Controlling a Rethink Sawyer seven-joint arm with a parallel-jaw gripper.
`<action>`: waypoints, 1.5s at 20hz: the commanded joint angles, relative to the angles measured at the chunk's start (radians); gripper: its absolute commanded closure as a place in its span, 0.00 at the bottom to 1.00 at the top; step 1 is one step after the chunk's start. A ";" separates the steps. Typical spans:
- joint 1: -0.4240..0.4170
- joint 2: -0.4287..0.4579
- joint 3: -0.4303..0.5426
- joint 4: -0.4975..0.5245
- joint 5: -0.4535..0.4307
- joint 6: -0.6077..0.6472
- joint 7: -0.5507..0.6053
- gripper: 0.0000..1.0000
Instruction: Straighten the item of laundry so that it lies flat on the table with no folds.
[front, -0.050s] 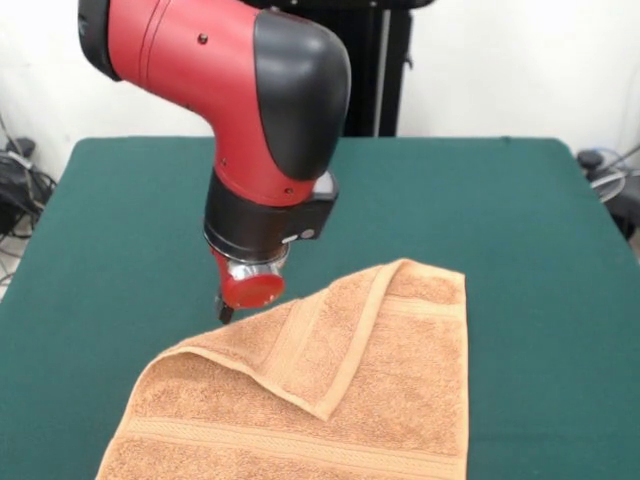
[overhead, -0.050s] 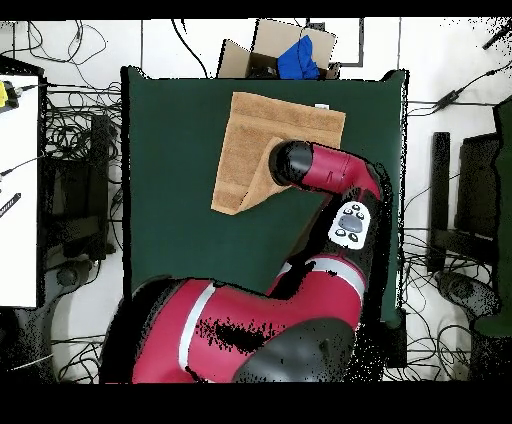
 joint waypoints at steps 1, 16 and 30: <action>-0.032 0.022 0.183 -0.002 -0.054 0.072 -0.174 1.00; -0.159 0.031 0.350 0.018 -0.152 0.007 -0.303 1.00; -0.168 -0.015 0.372 0.006 -0.149 0.092 -0.235 0.00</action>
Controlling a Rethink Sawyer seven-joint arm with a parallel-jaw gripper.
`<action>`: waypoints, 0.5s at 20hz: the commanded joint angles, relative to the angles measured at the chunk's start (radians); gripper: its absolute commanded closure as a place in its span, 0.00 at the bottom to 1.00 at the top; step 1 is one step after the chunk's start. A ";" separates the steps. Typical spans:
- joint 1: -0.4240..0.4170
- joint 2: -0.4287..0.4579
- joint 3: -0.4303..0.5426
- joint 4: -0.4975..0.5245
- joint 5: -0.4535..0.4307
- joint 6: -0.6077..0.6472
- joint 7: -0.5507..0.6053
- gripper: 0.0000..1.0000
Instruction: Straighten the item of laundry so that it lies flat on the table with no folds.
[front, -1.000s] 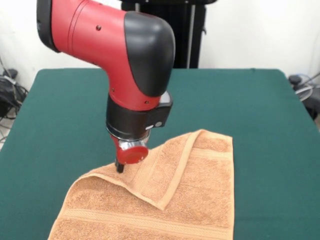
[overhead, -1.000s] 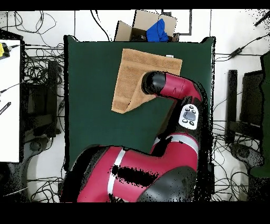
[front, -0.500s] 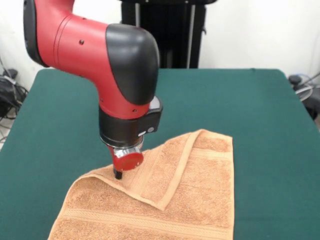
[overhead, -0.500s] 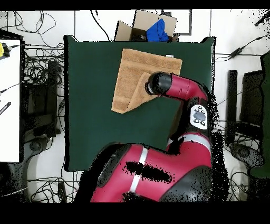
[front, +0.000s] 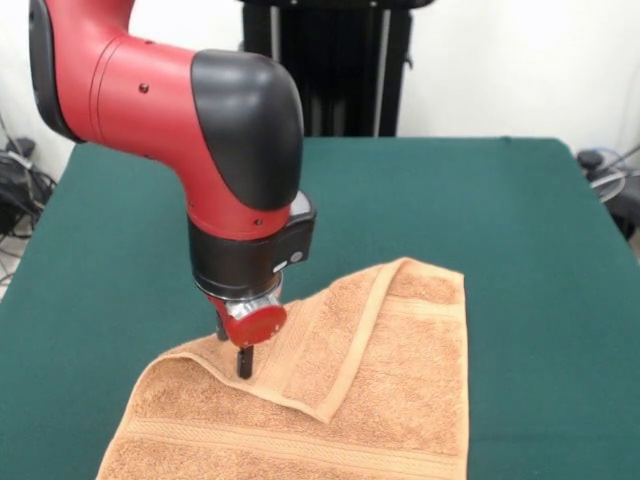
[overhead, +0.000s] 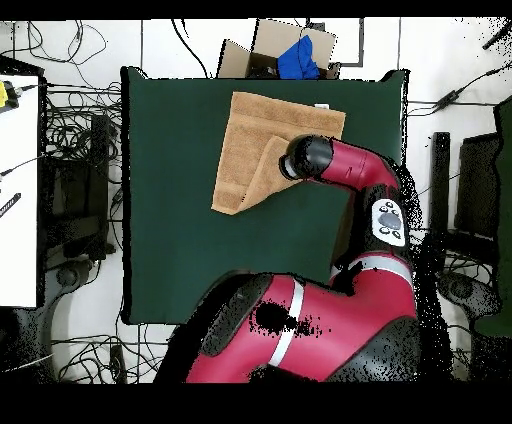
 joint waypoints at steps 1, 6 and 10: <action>0.026 0.000 0.084 0.023 -0.005 0.104 -0.045 0.00; 0.053 -0.025 0.051 0.016 0.008 0.150 0.010 0.00; 0.060 -0.020 0.042 0.005 0.006 0.141 0.029 0.00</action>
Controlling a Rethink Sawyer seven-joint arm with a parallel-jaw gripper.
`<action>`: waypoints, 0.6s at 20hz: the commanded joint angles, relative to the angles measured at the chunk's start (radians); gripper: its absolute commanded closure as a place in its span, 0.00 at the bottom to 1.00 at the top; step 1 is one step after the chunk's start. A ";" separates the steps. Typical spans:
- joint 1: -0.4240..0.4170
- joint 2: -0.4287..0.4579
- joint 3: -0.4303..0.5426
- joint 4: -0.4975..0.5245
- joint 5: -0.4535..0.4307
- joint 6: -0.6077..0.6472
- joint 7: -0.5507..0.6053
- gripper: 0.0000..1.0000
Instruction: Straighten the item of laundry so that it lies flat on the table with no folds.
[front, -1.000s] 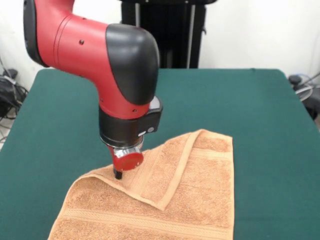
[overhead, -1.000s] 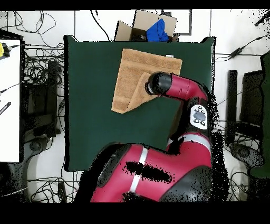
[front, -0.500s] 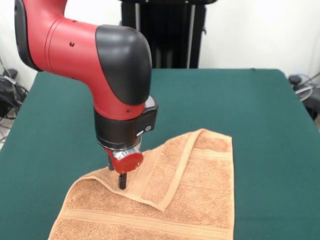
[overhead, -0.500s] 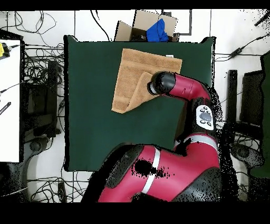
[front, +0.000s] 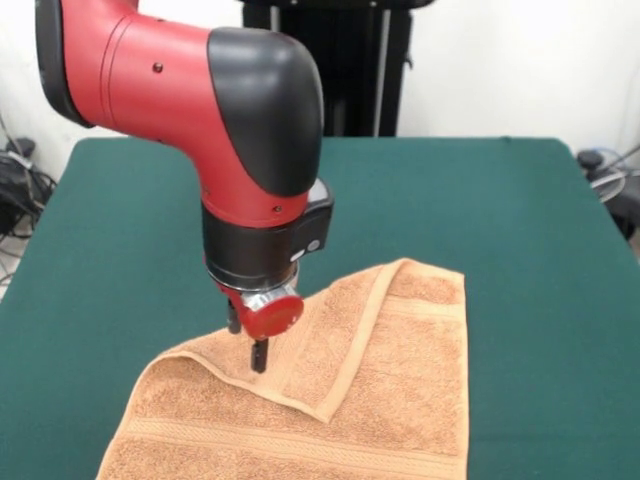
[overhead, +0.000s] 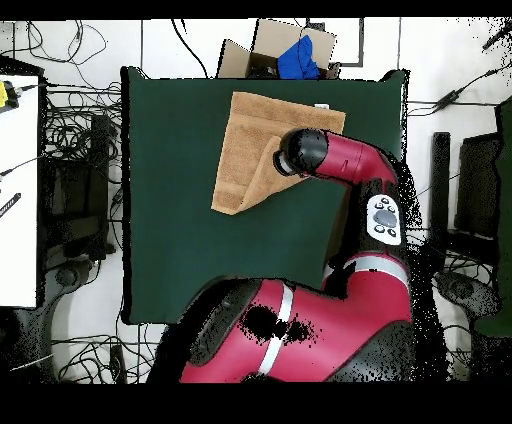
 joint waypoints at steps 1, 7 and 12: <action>0.043 0.013 0.031 0.005 0.009 0.096 0.051 0.00; 0.101 0.012 -0.047 -0.029 0.046 0.127 0.213 0.00; 0.075 0.021 -0.032 -0.023 0.058 0.096 0.156 0.00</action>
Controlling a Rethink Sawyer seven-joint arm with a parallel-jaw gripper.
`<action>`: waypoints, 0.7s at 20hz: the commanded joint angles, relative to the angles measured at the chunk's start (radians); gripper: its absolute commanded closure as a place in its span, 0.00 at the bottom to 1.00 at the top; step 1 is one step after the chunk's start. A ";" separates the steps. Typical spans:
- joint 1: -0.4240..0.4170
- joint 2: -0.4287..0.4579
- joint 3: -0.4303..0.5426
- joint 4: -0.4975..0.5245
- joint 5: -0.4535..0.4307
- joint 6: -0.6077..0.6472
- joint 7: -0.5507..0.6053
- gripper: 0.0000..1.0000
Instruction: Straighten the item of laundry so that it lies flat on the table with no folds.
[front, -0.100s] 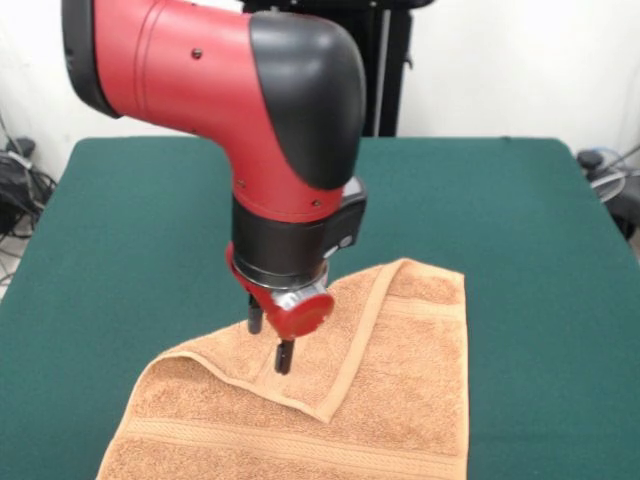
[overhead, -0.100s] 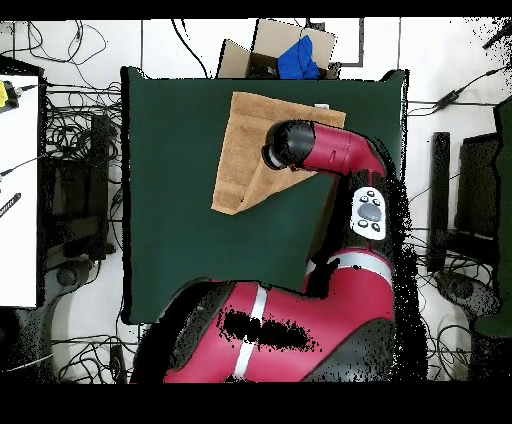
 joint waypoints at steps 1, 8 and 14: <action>-0.008 0.033 0.016 0.027 0.036 0.034 0.120 0.00; -0.039 0.064 0.056 0.008 0.021 0.010 0.037 0.00; -0.032 0.080 0.057 0.005 0.005 -0.008 0.031 0.00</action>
